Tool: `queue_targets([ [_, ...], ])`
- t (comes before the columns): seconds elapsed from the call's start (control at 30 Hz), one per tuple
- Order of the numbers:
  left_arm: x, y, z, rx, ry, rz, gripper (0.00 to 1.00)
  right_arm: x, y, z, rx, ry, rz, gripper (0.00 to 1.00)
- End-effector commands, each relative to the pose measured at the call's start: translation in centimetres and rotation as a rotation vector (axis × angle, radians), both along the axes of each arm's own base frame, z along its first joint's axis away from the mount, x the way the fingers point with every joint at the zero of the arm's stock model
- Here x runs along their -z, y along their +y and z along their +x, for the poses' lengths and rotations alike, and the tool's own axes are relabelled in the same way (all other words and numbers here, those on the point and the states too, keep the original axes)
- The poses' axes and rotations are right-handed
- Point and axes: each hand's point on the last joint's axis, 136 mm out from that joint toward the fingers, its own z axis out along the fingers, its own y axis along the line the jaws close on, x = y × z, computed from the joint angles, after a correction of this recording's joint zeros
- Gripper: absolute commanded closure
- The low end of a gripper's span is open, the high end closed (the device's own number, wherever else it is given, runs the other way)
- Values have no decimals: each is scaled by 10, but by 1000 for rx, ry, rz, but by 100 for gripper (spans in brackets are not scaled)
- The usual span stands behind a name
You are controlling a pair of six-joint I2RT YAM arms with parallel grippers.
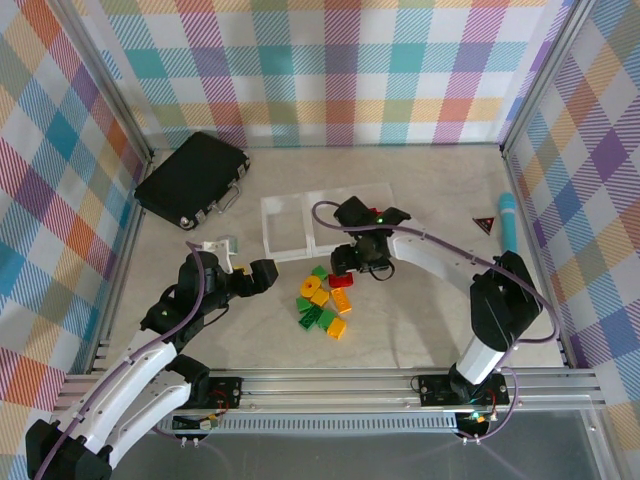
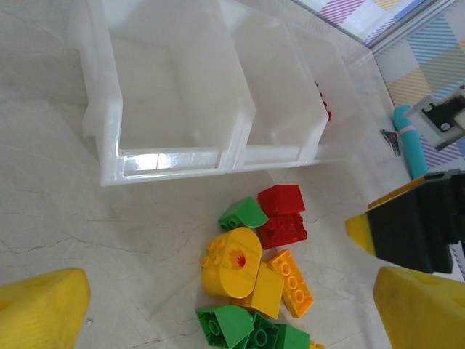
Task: Sort the legos into containers by color
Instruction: Pick up the lego from the center of the table.
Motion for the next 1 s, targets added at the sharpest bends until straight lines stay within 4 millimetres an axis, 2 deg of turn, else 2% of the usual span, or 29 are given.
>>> queue_targets([
  [0.0,1,0,0,-3,-9,3,0,11,4,13,123,-35,-9,21],
  [0.17,3,1,-2,-5,-6,7,0,25,9,23,159,-53,-27,20],
  [0.43,-2,8,-3,-31,-34,13,0,35,20,41,161,-101,-12,22],
  [0.73,3,5,-3,-15,-12,27,0,52,26,47,149,-83,-37,24],
  [0.97,0,5,-1,-9,-17,38,0,59,31,51,140,-73,-47,32],
])
